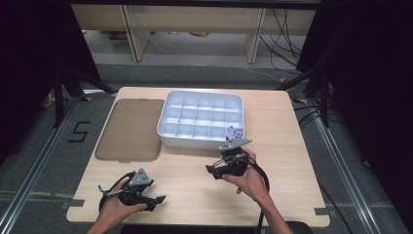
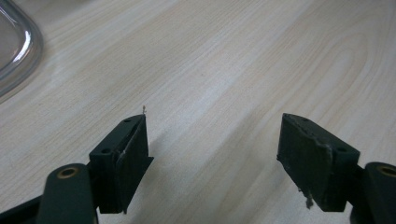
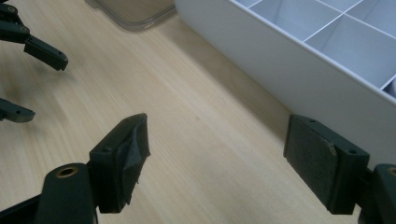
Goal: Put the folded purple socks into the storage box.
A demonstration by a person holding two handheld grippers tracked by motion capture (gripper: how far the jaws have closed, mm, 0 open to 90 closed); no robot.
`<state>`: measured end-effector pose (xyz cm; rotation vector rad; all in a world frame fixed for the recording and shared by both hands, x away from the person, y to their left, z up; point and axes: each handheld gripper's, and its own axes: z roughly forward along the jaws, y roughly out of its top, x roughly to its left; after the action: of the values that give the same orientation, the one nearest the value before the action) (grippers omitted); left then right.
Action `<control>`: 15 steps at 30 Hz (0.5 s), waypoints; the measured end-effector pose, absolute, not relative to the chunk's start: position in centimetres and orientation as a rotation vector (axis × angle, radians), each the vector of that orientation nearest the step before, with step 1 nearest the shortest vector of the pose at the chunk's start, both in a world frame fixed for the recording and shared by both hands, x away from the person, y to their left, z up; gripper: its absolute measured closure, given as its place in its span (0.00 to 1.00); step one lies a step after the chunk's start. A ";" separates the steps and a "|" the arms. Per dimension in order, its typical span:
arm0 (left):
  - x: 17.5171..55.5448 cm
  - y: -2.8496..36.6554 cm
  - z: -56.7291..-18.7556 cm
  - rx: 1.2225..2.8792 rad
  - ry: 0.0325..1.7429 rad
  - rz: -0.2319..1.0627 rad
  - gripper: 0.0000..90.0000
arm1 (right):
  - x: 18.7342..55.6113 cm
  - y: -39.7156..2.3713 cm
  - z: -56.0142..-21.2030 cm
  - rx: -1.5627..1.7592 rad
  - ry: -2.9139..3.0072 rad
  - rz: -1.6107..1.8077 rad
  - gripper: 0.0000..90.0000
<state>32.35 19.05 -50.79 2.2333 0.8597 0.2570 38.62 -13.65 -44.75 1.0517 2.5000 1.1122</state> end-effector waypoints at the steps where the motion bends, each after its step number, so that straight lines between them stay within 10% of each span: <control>1: 32.3 19.0 -50.8 2.233 0.859 0.256 0.27 | 38.6 -13.7 -44.8 1.018 2.517 1.117 0.26; 15: 32.3 19.1 -50.7 2.232 0.863 0.269 0.27 | 36.8 -13.8 -45.9 1.028 2.522 1.156 0.23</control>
<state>32.35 19.07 -50.75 2.2315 0.8629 0.2689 36.83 -13.79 -45.92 1.0276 2.5218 1.1559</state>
